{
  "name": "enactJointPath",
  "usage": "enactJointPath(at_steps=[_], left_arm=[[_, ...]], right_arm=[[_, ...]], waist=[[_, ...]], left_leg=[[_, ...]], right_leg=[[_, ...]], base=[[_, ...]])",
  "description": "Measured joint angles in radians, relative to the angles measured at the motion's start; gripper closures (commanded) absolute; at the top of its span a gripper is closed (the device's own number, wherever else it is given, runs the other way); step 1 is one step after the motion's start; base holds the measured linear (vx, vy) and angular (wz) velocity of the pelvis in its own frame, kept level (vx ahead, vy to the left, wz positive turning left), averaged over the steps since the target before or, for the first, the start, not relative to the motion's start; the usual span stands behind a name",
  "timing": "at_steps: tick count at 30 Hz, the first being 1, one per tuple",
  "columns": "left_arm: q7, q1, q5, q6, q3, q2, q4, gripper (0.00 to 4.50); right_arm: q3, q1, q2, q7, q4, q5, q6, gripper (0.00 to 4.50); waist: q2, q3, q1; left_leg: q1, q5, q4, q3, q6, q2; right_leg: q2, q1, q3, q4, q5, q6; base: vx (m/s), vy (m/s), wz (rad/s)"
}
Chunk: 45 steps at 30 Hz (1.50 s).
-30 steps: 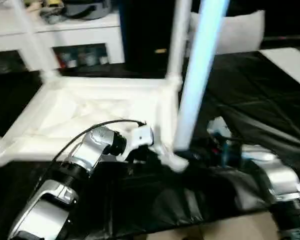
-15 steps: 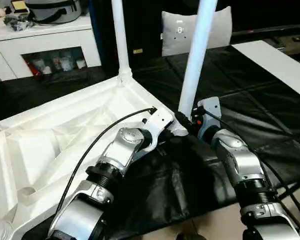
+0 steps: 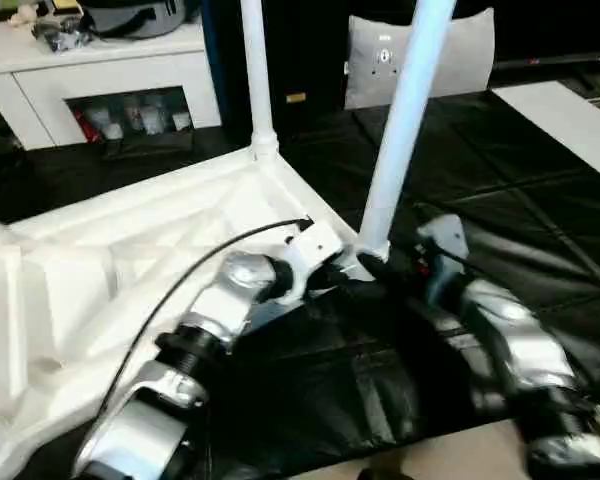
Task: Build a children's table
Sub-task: Rotate leg to tighten
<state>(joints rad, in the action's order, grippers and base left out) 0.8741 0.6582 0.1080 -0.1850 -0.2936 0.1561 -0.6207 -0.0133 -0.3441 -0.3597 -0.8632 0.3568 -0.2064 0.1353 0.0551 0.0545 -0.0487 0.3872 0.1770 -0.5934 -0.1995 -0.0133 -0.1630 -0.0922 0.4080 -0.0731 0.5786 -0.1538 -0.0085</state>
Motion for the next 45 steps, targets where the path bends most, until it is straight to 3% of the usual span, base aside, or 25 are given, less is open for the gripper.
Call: enactJointPath(at_steps=[4, 8, 12, 14, 17, 21, 23, 35, 45], left_arm=[[0.143, -0.016, -0.028, 0.102, -0.021, 0.058, -0.012, 4.5], [0.282, -0.021, -0.045, 0.189, -0.05, 0.097, -0.02, 4.5], [0.369, -0.02, -0.055, 0.248, -0.068, 0.127, -0.034, 4.5], [0.417, -0.011, -0.056, 0.281, -0.081, 0.142, -0.045, 4.5], [0.479, 0.004, -0.056, 0.312, -0.099, 0.156, -0.061, 4.5], [0.512, 0.007, -0.056, 0.327, -0.105, 0.158, -0.063, 4.5], [0.521, 0.008, -0.057, 0.334, -0.106, 0.158, -0.064, 4.5], [0.537, 0.014, -0.063, 0.351, -0.106, 0.158, -0.083, 4.5], [0.524, 0.014, -0.067, 0.32, -0.103, 0.157, -0.079, 4.5]], right_arm=[[-0.005, 0.001, -0.077, -0.135, -0.034, -0.032, -0.01, 0.39], [-0.027, 0.0, -0.116, -0.268, -0.05, -0.072, 0.01, 0.39], [-0.039, -0.005, -0.144, -0.339, -0.05, -0.078, 0.008, 0.39], [-0.051, -0.008, -0.161, -0.395, -0.052, -0.102, 0.03, 0.67], [-0.088, -0.008, -0.183, -0.479, -0.079, -0.125, 0.09, 0.9], [-0.113, -0.009, -0.185, -0.516, -0.079, -0.136, 0.106, 1.24], [-0.116, -0.009, -0.184, -0.531, -0.078, -0.136, 0.114, 1.6], [-0.133, -0.036, -0.178, -0.541, -0.078, -0.142, 0.147, 2.49], [-0.127, -0.017, -0.162, -0.488, -0.121, -0.145, 0.205, 2.57]], waist=[[0.0, 0.0, -0.015], [0.0, 0.0, -0.046], [-0.001, 0.0, -0.058], [-0.001, 0.0, -0.062], [-0.001, 0.0, -0.065], [-0.001, 0.0, -0.067], [-0.002, 0.0, -0.067], [-0.003, 0.0, -0.067], [-0.003, 0.0, -0.066]], left_leg=[[0.0, 0.0, -0.001, 0.0, 0.0, 0.0], [0.0, 0.0, -0.004, -0.001, 0.0, 0.0], [0.001, 0.0, -0.005, -0.001, 0.0, 0.0], [0.001, 0.0, -0.006, -0.001, 0.0, 0.0], [0.0, 0.0, -0.006, -0.001, 0.0, 0.0], [0.001, 0.0, -0.006, -0.001, 0.0, 0.0], [0.001, 0.0, -0.006, -0.001, 0.0, 0.0], [0.001, 0.0, -0.006, -0.001, 0.0, 0.0], [-0.001, 0.0, -0.006, -0.001, 0.0, -0.001]], right_leg=[[0.0, -0.001, 0.0, 0.0, 0.0, 0.0], [-0.001, -0.004, 0.001, 0.0, 0.0, 0.0], [-0.001, -0.004, 0.003, 0.0, 0.0, 0.0], [-0.001, -0.004, 0.003, 0.0, 0.0, 0.0], [-0.001, -0.005, 0.003, 0.0, 0.0, 0.0], [-0.001, -0.005, 0.003, 0.0, 0.0, 0.0], [-0.001, -0.005, 0.003, 0.0, 0.0, 0.0], [-0.001, -0.004, 0.002, 0.001, 0.0, 0.0], [-0.001, -0.005, 0.002, 0.002, 0.0, 0.0]], base=[[0.0, 0.0, 0.0], [0.0, 0.0, 0.0], [0.0, 0.0, 0.0], [0.0, 0.0, 0.0], [0.0, 0.0, 0.0], [0.0, 0.0, 0.0], [0.0, 0.0, 0.0], [0.0, 0.0, 0.0], [0.0, 0.0, 0.0]])
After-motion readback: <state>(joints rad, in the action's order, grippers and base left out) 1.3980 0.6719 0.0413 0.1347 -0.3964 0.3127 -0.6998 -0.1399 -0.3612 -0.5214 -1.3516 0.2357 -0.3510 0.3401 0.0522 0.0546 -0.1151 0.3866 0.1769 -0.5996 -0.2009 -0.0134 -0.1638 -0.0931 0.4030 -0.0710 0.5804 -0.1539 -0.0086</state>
